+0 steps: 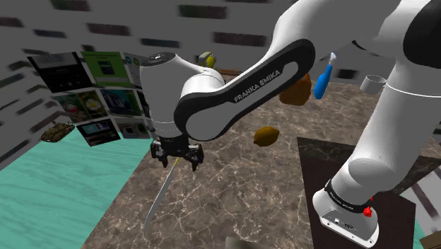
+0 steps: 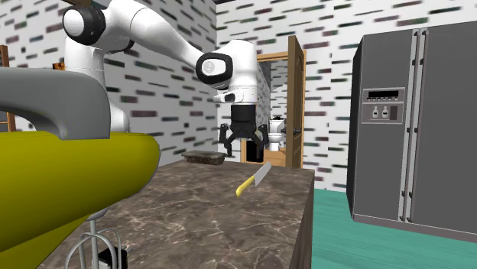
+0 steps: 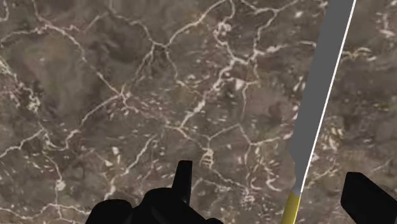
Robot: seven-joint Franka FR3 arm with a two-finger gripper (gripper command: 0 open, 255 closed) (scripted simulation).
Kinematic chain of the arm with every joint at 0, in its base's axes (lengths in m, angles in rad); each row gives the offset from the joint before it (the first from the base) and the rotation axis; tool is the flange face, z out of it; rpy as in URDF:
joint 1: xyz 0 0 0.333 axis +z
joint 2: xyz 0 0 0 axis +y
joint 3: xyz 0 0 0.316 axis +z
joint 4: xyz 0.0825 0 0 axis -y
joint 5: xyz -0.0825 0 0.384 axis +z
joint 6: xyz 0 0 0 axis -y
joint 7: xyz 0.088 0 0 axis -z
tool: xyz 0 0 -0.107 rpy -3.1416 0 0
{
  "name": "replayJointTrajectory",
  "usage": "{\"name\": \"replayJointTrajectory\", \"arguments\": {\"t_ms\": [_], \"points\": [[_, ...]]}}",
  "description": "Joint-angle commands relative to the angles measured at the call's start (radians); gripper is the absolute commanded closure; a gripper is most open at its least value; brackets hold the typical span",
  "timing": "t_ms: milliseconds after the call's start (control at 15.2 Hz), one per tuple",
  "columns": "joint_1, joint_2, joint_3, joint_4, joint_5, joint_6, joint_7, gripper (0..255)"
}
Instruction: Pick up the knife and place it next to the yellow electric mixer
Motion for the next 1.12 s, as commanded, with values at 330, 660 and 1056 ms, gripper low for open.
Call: {"name": "replayJointTrajectory", "arguments": {"t_ms": [330, 660, 1056], "points": [[0.124, 0.214, -0.078, 0.138, -0.179, 0.010, 0.205, 0], [0.140, 0.249, -0.098, 0.118, -0.210, 0.056, 0.225, 0], [0.140, 0.249, -0.098, 0.118, -0.210, 0.056, 0.225, 0]]}}
